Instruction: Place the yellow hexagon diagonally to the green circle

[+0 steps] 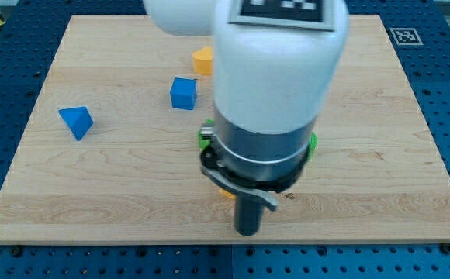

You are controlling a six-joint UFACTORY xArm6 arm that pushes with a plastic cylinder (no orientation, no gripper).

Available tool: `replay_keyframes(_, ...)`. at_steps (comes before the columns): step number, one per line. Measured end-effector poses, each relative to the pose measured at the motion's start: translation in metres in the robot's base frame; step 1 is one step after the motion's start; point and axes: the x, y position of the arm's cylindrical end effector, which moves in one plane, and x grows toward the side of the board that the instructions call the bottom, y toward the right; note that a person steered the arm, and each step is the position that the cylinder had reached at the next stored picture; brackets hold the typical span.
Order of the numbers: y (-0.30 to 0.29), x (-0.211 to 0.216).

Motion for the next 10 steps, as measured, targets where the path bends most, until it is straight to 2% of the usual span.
replay_keyframes(2, -0.06, -0.018)
replay_keyframes(4, -0.055, -0.046)
replay_keyframes(6, -0.052, -0.049)
replay_keyframes(10, -0.006, -0.049)
